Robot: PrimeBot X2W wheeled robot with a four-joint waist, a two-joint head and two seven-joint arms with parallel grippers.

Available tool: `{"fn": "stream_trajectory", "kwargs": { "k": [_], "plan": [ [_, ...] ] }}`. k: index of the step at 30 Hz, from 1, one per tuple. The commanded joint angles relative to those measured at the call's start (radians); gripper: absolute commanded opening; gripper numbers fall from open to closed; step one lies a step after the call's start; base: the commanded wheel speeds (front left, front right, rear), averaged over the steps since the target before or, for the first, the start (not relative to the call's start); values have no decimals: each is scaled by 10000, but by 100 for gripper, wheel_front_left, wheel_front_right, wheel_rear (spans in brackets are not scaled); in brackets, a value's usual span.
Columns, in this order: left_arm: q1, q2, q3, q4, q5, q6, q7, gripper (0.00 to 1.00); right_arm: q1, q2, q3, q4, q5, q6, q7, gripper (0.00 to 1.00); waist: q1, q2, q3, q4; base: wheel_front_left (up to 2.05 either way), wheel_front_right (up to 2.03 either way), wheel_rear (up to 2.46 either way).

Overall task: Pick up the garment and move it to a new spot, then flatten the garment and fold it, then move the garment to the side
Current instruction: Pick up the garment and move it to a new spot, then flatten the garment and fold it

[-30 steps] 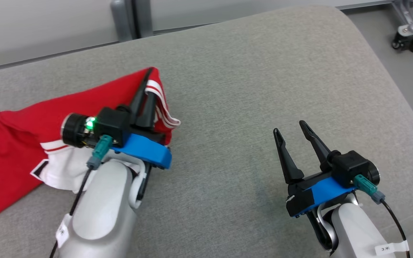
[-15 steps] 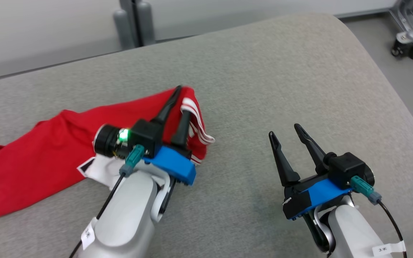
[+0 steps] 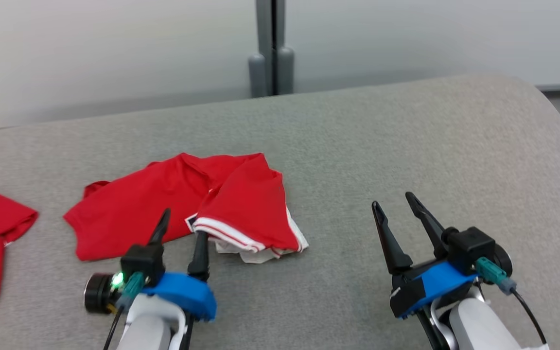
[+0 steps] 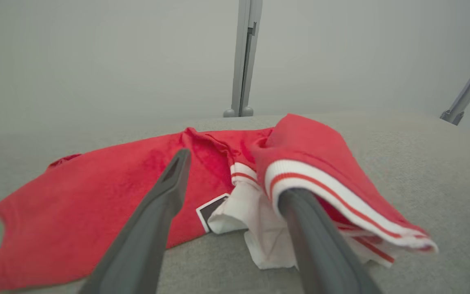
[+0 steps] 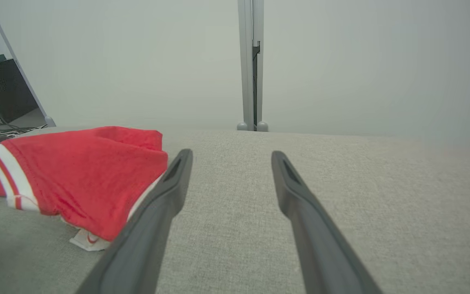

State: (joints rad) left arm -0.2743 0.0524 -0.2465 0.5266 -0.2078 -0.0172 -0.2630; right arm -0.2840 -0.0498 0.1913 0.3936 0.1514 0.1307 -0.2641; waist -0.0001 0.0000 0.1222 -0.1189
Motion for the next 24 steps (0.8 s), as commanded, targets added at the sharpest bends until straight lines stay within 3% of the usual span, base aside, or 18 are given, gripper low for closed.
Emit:
{"fn": "stream_trajectory", "kwargs": {
  "k": [1, 7, 15, 24],
  "plan": [
    [301, 1, 189, -124, 89, 19, -29, 100, 204, -22, -28, 36, -54, 1, -5, 100, 1, 0, -111, 108, 0, 0, 0],
    [1455, -15, 971, -583, 204, -72, -28, 100, 691, -24, -92, 164, -85, 1, -5, 100, 1, 0, -823, 492, 0, 0, 0],
    [2656, -23, 1919, -1538, 253, 79, -28, 100, 994, -24, 63, 196, -3, 1, -5, 100, 1, 0, -1362, 424, 0, 0, 0],
    [2956, -22, 1783, -1722, 154, 77, -28, 100, 1303, -22, 249, 378, -242, 1, -5, 100, 1, 0, -1448, 751, 0, 0, 0]
  ]
}}
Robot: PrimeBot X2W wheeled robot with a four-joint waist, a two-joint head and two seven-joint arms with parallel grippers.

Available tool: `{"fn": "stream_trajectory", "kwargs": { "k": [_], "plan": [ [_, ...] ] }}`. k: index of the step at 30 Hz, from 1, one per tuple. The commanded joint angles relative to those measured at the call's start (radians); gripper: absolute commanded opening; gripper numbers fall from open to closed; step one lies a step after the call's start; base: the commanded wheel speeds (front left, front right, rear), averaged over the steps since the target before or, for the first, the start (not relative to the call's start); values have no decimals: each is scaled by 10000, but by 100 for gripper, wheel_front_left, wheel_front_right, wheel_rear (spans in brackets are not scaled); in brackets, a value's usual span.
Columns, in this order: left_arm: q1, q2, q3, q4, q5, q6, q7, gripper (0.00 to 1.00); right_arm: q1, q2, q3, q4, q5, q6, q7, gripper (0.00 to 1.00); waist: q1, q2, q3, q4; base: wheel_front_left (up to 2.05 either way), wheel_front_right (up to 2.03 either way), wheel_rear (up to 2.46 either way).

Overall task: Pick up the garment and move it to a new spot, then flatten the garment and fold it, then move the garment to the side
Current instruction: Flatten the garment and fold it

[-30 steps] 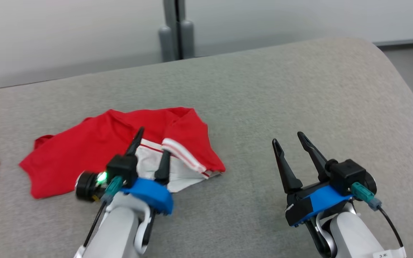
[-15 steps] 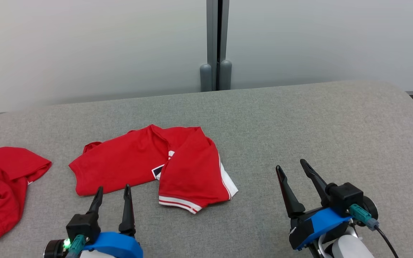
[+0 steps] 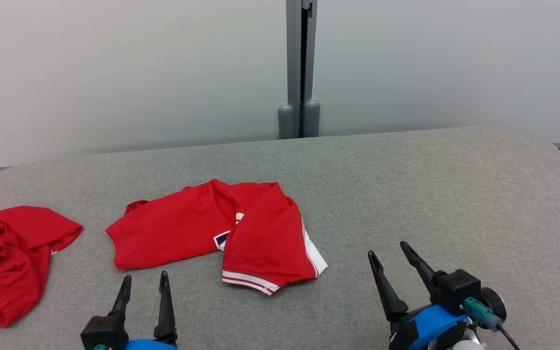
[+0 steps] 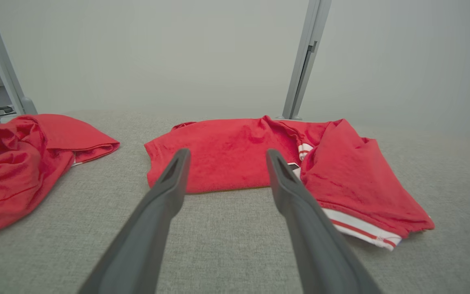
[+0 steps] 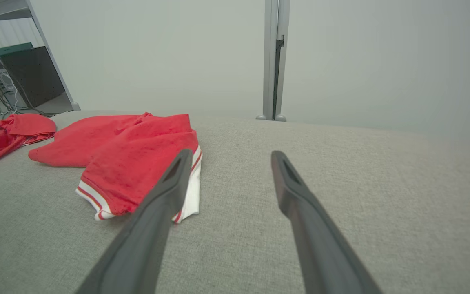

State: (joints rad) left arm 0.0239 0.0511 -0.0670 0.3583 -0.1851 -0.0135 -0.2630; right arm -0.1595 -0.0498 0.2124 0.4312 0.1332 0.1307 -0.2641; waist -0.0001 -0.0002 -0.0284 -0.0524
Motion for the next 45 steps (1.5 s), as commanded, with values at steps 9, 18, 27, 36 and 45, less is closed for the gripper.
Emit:
{"fn": "stream_trajectory", "kwargs": {
  "k": [9, 18, 27, 36, 45],
  "plan": [
    [-267, -8, -635, -127, -81, -99, -28, 100, -486, -22, 693, 1071, -95, 1, -5, 100, 1, 2, 501, 1239, 0, 0, 0],
    [-626, -4, -1136, -272, -246, -86, -28, 100, -1514, -28, 1947, 1927, -255, 1, -4, 100, 1, 2, 1319, 2580, 0, 0, 0],
    [-909, -13, -1572, -317, -471, 21, -28, 100, -2464, -67, 2165, 4178, -1020, 1, -3, 100, 1, 2, 1854, 3312, 0, 0, 0],
    [-1069, -9, -1639, -398, -605, 136, -28, 100, -2795, 8, 1899, 4175, -1024, 12, 8, 0, 1, 2, 2084, 3344, 0, 0, 0],
    [-947, -8, -1694, -263, -646, 68, -28, 100, -3205, -28, 2388, 474, 1443, 1, -7, 0, 1, 2, 1712, 2637, 0, 0, 0]
  ]
}}
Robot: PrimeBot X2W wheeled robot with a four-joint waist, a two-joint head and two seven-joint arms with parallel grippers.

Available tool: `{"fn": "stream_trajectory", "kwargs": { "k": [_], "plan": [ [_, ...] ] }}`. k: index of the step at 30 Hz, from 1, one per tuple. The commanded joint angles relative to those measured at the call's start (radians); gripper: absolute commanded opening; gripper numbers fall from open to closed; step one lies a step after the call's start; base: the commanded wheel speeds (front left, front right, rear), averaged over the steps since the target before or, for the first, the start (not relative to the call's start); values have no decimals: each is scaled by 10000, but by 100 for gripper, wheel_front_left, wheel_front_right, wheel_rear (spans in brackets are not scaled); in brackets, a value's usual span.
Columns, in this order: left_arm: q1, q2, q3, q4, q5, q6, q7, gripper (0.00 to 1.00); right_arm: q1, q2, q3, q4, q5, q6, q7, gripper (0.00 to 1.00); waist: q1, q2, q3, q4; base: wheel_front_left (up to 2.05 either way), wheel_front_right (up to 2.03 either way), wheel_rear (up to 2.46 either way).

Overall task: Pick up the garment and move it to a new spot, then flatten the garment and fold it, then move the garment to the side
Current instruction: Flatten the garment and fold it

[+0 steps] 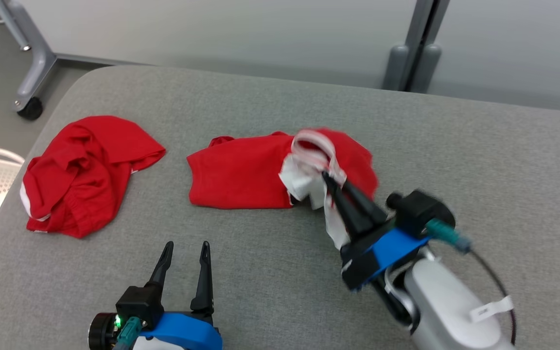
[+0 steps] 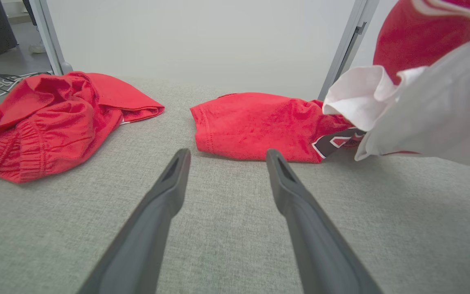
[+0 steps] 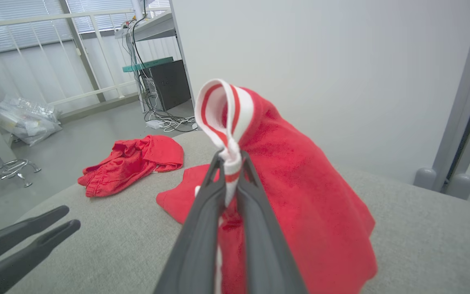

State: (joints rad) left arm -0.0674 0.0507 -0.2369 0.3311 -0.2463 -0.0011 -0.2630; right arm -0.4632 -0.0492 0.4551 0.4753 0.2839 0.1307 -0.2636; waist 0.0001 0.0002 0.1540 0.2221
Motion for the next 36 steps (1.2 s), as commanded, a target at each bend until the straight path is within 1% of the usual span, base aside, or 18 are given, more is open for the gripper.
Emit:
{"fn": "stream_trajectory", "kwargs": {
  "k": [1, 4, 6, 9, 11, 13, 14, 15, 16, 17, 19, 22, 23, 25, 27, 34, 36],
  "plan": [
    [0, -5, 5, 21, -26, -58, -28, 100, -267, -37, -154, -327, 193, 1, -13, 0, -1, -2, -172, -202, 0, 0, 0],
    [122, -2, 38, 48, -9, -28, -28, 100, -329, -44, -974, -970, 983, 1, -10, 0, -1, -2, -341, -450, 0, 0, 0],
    [184, -5, 88, 71, 5, -40, -28, 100, -241, -42, -1682, -1002, 1343, 1, -10, 0, -1, -2, -428, -598, 0, 0, 0],
    [213, -4, 139, 69, -23, -41, -28, 100, -31, -37, -2805, -576, 1276, 2, -11, 0, -1, -2, -475, -794, 0, 0, 0],
    [217, -4, 145, 79, -43, -66, -28, 100, 163, -43, -3759, 38, 1295, 1, -10, 0, -1, -2, -458, -895, 0, 0, 0],
    [186, -5, 120, 84, -64, -66, -28, 100, 244, -99, -4766, 847, 1031, 2, -11, 0, -1, -2, -398, -966, 0, 0, 0],
    [151, -2, 94, 106, -77, -79, -28, 100, 248, -197, -5232, 1237, 773, 2, -13, 37, -1, -2, -355, -990, 0, 0, 0],
    [116, -2, 86, 115, -78, -68, -28, 100, 255, -268, -5659, 1621, 513, 2, -15, 100, -1, -2, -307, -1011, 0, 0, 0],
    [73, -2, 72, 129, -79, -66, -28, 100, 243, -254, -6156, 1934, 378, 2, -15, 100, -1, -2, -260, -1031, 0, 0, 0],
    [32, -2, 57, 159, -76, -76, -28, 100, 275, -353, -6526, 2208, -10, 4, -11, 100, -1, -2, -208, -1044, 0, 0, 0],
    [-30, -4, 48, 189, -56, -77, -28, 100, 304, -323, -7190, 2526, -371, 2, -10, 100, -1, -2, -118, -1068, 0, 0, 0],
    [-42, -2, 83, 222, -22, -77, -28, 100, 413, -250, -7726, 2566, -992, 2, -10, 100, -1, -2, -24, -1105, 0, 0, 0],
    [-67, -2, 94, 225, -7, -82, -28, 100, 447, -218, -7759, 2511, -1150, 2, -11, 100, -1, -2, 4, -1116, 0, 0, 0],
    [-98, -4, 130, 229, 31, -91, -28, 100, 498, -127, -7546, 2351, -1311, 2, -10, 100, -1, -2, 44, -1147, 0, 0, 0],
    [-133, -4, 153, 239, 44, -106, -28, 100, 557, -72, -7083, 2175, -1350, 2, -10, 100, -1, -2, 77, -1177, 0, 0, 0],
    [-233, -4, 11, 274, -29, -106, -27, 100, 814, -30, -5382, 1966, -1125, 2, -10, 100, -1, -2, 153, -1186, 0, 0, 0],
    [-232, -3, -51, 263, -86, -90, -27, 100, 1038, -33, -5140, 1945, -1012, 1, -10, 100, -1, -2, 159, -1163, 0, 0, 0]
  ]
}}
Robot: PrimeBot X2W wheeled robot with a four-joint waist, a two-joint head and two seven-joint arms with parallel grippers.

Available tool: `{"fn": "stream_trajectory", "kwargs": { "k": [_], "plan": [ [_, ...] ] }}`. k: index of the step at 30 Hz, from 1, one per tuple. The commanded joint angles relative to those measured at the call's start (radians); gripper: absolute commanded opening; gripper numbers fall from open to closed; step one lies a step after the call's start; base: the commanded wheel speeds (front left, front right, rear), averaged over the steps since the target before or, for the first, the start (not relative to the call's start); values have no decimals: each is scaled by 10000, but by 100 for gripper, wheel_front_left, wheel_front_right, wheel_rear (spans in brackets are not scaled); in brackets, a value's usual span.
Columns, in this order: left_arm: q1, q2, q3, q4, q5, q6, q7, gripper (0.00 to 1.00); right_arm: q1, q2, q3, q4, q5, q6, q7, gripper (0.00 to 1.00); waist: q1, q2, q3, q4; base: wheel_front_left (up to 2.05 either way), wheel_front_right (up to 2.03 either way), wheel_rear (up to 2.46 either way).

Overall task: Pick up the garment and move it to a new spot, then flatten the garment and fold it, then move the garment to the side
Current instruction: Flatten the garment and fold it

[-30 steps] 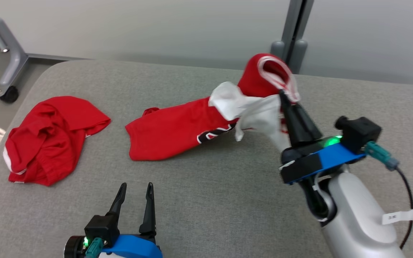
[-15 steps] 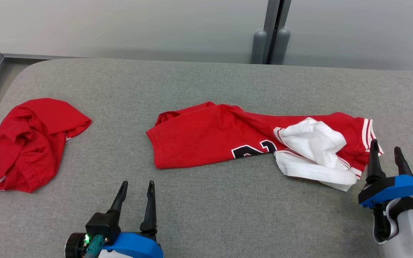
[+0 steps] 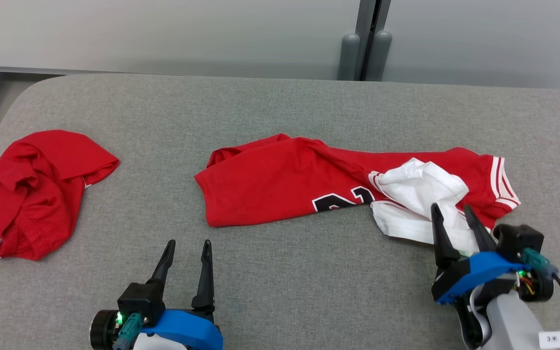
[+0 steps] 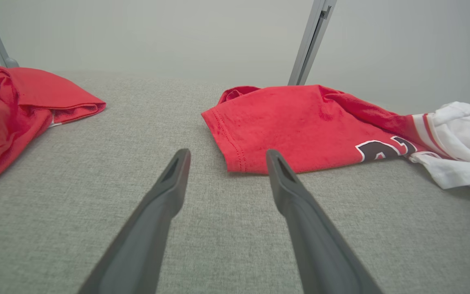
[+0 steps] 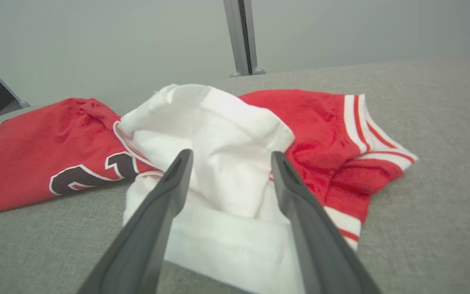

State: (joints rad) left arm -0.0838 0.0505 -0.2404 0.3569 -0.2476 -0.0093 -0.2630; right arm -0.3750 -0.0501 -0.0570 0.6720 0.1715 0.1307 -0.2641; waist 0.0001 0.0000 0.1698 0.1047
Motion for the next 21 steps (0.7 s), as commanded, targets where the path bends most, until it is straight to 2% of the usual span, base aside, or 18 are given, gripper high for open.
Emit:
{"fn": "stream_trajectory", "kwargs": {
  "k": [1, 5, 9, 19, 21],
  "plan": [
    [-58, -2, -41, 4, -80, 4, -27, 100, 268, -43, 17, -41, 290, 1, -4, 100, -1, 0, 1, 18, 0, 0, 0],
    [-11, -2, -41, 32, -126, 31, -27, 100, 807, -34, -58, -153, 640, 1, -4, 100, -1, 0, -19, -1, 0, 0, 0],
    [30, -2, 6, 27, -85, 22, -27, 100, 1186, -29, -118, 151, 385, 1, -4, 100, -1, 0, -31, -75, 0, 0, 0],
    [-72, -2, -38, 76, 27, -38, -27, 100, 1242, -15, 154, 629, 670, 1, 8, 100, -1, 0, 33, -121, 0, 0, 0],
    [-30, -1, -61, 91, 26, -50, -27, 100, 1220, -6, 251, 672, 728, 2, 8, 82, -1, 0, 25, -99, 0, 0, 0]
  ]
}}
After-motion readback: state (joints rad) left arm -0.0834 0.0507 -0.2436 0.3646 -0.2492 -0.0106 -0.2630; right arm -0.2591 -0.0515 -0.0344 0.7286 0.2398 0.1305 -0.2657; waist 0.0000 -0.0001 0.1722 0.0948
